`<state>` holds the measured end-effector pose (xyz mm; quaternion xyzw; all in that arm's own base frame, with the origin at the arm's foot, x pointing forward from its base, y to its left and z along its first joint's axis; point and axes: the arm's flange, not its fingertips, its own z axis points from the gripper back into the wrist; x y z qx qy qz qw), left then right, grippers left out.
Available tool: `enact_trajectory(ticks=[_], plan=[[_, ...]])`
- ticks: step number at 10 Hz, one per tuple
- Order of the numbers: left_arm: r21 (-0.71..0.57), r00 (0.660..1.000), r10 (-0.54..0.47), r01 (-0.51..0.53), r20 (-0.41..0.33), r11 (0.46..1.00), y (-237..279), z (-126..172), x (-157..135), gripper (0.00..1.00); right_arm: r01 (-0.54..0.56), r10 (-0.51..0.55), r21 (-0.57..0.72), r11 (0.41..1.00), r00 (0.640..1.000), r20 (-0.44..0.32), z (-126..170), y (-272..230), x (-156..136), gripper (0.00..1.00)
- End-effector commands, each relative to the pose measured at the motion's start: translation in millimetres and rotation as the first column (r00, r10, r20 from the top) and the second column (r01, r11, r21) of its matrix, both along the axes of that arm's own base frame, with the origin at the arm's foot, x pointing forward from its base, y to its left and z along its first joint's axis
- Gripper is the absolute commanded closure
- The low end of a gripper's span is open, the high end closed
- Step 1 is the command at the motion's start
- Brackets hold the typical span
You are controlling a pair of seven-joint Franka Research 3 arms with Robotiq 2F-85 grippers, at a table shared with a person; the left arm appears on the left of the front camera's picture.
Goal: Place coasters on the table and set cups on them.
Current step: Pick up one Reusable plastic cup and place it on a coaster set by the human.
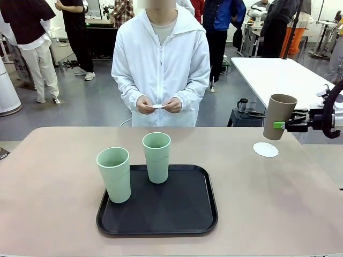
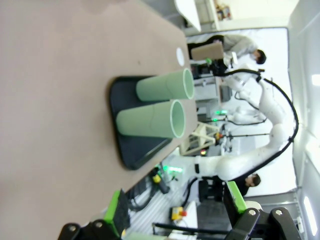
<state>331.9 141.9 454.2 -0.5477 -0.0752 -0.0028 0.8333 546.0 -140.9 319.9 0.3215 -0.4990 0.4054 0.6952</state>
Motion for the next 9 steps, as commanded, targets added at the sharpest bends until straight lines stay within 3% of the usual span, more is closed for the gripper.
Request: enact_trajectory(ticks=[1,9], plan=[[-0.011,1.000,0.003,-0.002,0.008,1.000,-0.8,1.1,0.0,0.00,-0.028,0.028,0.012,1.000,0.999,0.020,-6.6,-6.7,7.9,0.17],[-0.011,1.000,0.003,-0.002,0.008,1.000,-0.8,1.1,0.0,0.00,-0.055,0.055,-0.012,0.998,0.998,-0.007,-45.8,3.7,19.1,0.17]])
